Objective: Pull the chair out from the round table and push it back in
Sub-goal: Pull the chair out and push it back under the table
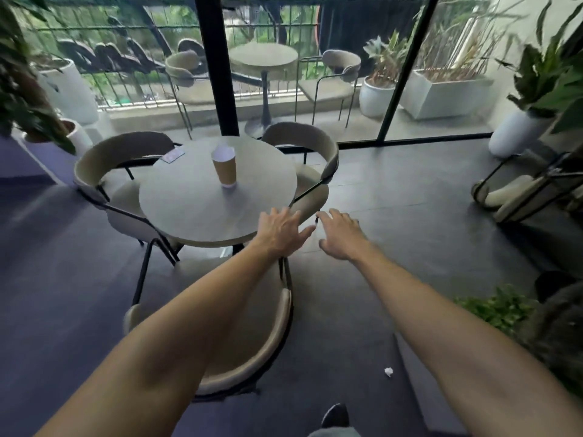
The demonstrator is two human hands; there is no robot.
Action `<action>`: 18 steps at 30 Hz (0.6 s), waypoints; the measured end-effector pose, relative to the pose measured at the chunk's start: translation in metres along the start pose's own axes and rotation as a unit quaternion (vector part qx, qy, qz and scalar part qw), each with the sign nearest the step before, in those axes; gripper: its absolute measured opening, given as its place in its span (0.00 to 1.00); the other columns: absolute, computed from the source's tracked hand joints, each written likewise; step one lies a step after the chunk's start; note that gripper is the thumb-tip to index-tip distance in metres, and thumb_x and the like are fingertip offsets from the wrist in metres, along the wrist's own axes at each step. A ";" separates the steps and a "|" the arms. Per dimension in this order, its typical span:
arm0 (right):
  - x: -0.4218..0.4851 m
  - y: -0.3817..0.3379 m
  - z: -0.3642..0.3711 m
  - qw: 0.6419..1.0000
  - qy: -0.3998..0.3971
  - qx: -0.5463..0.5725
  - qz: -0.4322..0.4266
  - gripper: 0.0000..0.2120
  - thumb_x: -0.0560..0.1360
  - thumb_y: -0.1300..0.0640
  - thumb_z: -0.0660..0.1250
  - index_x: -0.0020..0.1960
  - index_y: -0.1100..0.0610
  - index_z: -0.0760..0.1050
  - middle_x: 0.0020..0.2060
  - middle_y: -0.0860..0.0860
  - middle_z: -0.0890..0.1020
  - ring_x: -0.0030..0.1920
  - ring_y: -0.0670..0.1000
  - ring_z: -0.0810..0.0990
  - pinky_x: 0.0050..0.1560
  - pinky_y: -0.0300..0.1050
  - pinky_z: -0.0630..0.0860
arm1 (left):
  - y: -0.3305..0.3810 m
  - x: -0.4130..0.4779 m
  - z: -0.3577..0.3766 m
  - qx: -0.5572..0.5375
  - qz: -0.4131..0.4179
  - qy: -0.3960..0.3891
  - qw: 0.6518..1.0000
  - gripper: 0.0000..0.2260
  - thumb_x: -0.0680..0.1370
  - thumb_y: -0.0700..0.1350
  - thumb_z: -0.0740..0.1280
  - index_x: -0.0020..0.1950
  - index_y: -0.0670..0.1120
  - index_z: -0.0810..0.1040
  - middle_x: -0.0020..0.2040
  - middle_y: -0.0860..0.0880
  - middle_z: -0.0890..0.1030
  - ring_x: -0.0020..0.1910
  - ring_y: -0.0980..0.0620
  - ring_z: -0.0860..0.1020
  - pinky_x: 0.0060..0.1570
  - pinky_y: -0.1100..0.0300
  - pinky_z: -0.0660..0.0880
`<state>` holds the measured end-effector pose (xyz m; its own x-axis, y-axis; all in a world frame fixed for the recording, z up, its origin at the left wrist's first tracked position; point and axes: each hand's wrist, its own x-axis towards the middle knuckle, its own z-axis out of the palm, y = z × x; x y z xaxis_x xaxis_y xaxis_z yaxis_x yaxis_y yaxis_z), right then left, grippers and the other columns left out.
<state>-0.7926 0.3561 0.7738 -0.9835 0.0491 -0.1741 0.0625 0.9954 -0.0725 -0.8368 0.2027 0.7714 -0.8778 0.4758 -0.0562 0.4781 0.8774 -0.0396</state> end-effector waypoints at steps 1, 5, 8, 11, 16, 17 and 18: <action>0.010 0.016 -0.004 1.000 0.000 -0.005 -0.004 0.31 0.76 0.52 0.66 0.76 0.53 0.61 0.70 0.58 0.66 0.69 0.63 0.68 0.65 0.59 0.67 | 0.010 0.013 -0.001 -0.003 -0.006 0.000 1.000 0.28 0.80 0.67 0.48 0.69 0.51 0.72 0.63 0.43 0.77 0.60 0.40 0.75 0.52 0.47 0.71; 0.045 0.067 -0.023 0.999 -0.003 -0.023 -0.026 0.30 0.76 0.52 0.65 0.75 0.53 0.60 0.69 0.58 0.67 0.67 0.62 0.69 0.64 0.58 0.67 | 0.044 0.057 -0.003 -0.003 -0.025 -0.014 1.000 0.26 0.81 0.66 0.48 0.66 0.51 0.72 0.62 0.43 0.76 0.59 0.40 0.76 0.51 0.48 0.70; 0.073 0.098 -0.033 0.999 -0.003 -0.028 -0.039 0.30 0.76 0.53 0.64 0.76 0.54 0.60 0.70 0.58 0.67 0.67 0.62 0.68 0.65 0.58 0.66 | 0.059 0.093 0.003 -0.005 -0.032 -0.019 0.999 0.26 0.81 0.66 0.48 0.65 0.51 0.72 0.62 0.43 0.77 0.58 0.40 0.76 0.49 0.48 0.71; 0.111 0.127 -0.039 0.998 0.000 -0.042 -0.050 0.29 0.77 0.54 0.64 0.75 0.54 0.59 0.71 0.59 0.66 0.68 0.63 0.68 0.65 0.59 0.67 | 0.068 0.137 0.008 -0.008 -0.041 -0.011 0.999 0.26 0.81 0.66 0.48 0.66 0.51 0.72 0.62 0.43 0.77 0.58 0.41 0.77 0.48 0.48 0.71; 0.190 0.167 -0.047 0.995 -0.013 -0.062 -0.073 0.30 0.77 0.54 0.64 0.76 0.53 0.58 0.70 0.58 0.66 0.67 0.62 0.68 0.64 0.59 0.67 | 0.075 0.230 0.023 -0.034 -0.056 -0.031 0.997 0.27 0.81 0.66 0.48 0.68 0.52 0.71 0.63 0.44 0.76 0.59 0.41 0.76 0.50 0.47 0.72; 0.210 0.175 -0.050 0.995 -0.014 -0.067 -0.077 0.30 0.77 0.54 0.64 0.76 0.53 0.58 0.70 0.58 0.67 0.67 0.62 0.68 0.64 0.59 0.68 | 0.074 0.253 0.025 -0.035 -0.057 -0.034 0.997 0.26 0.80 0.67 0.48 0.68 0.52 0.71 0.62 0.43 0.76 0.59 0.41 0.76 0.51 0.47 0.72; 0.231 0.183 -0.053 0.994 -0.014 -0.070 -0.078 0.30 0.77 0.54 0.64 0.76 0.53 0.58 0.70 0.58 0.66 0.67 0.62 0.68 0.64 0.59 0.67 | 0.072 0.276 0.024 -0.038 -0.059 -0.035 0.997 0.26 0.80 0.66 0.48 0.67 0.53 0.71 0.62 0.43 0.76 0.59 0.40 0.76 0.51 0.46 0.72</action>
<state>-1.0178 0.5536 0.7725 -0.9743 -0.1064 -0.1986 -0.1157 0.9926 0.0357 -1.0442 0.3961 0.7292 -0.9218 0.3667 -0.1256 0.3666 0.9301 0.0247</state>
